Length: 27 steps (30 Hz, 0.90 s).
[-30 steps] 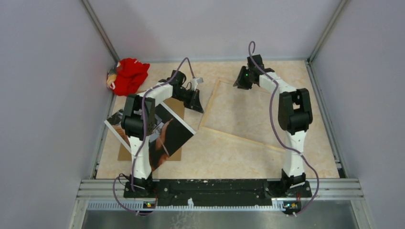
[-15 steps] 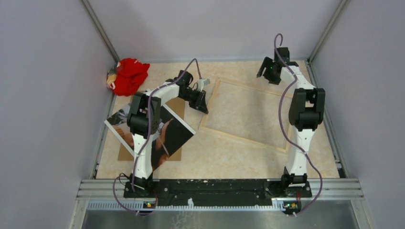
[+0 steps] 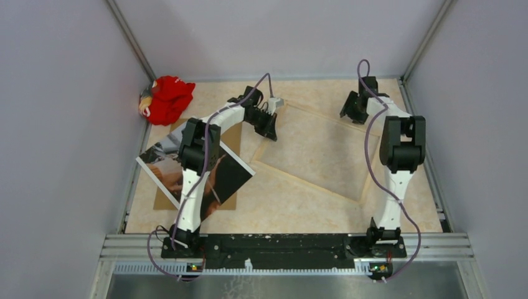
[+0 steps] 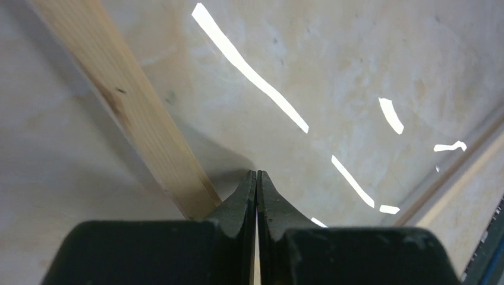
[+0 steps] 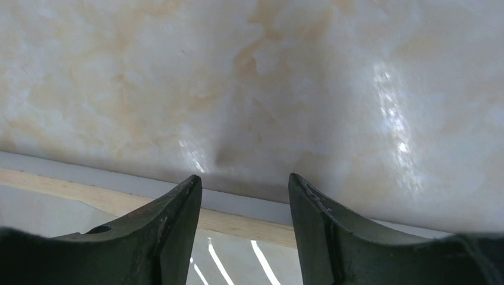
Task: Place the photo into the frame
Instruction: Adjust the photo frame at the center of the board.
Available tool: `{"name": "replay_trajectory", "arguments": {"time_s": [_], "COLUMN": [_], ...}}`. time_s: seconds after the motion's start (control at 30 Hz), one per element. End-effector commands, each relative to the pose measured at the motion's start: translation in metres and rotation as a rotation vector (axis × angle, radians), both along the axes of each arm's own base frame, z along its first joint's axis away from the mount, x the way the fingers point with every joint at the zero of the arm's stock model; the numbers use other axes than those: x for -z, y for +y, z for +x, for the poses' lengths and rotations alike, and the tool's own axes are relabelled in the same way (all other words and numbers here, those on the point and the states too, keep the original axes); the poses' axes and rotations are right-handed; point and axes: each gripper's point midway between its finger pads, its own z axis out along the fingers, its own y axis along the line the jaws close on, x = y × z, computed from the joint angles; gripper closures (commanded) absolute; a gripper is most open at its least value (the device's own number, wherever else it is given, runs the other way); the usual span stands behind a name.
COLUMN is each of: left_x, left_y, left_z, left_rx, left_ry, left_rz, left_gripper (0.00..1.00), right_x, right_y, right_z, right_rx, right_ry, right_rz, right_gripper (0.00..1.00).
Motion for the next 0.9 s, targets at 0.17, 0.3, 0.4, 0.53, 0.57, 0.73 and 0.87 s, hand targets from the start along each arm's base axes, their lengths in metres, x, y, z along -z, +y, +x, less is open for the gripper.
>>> {"name": "replay_trajectory", "arguments": {"time_s": [0.17, 0.3, 0.4, 0.53, 0.57, 0.73, 0.87], "left_x": [-0.002, -0.03, -0.064, -0.118, -0.122, -0.094, -0.064], "left_y": [0.003, -0.008, -0.01, 0.007, 0.016, 0.087, 0.132], "left_z": [0.061, 0.066, 0.071, 0.066, 0.062, 0.027, -0.015], "left_rx": [-0.045, -0.032, -0.026, -0.008, -0.001, 0.018, 0.088], "left_ry": [-0.142, -0.181, -0.198, -0.269, -0.287, -0.31, -0.224], "left_rz": [0.064, -0.016, -0.076, -0.109, -0.078, 0.204, 0.376], "left_gripper": [0.95, 0.94, 0.89, 0.59, 0.55, 0.53, 0.55], "right_x": [0.009, 0.004, 0.012, 0.017, 0.015, 0.003, -0.008], "right_y": [-0.021, -0.019, -0.014, -0.017, -0.018, -0.025, -0.022], "right_z": [-0.078, -0.097, -0.112, -0.125, -0.126, -0.122, -0.112], "right_rx": [0.131, 0.146, 0.144, 0.145, 0.147, 0.161, 0.144], "right_ry": [0.06, 0.042, 0.05, 0.062, 0.059, 0.025, -0.008], "right_rz": [0.016, 0.034, 0.058, 0.04, 0.033, 0.001, 0.021], "right_gripper": [0.5, 0.55, 0.56, 0.57, 0.57, 0.57, 0.5]}}
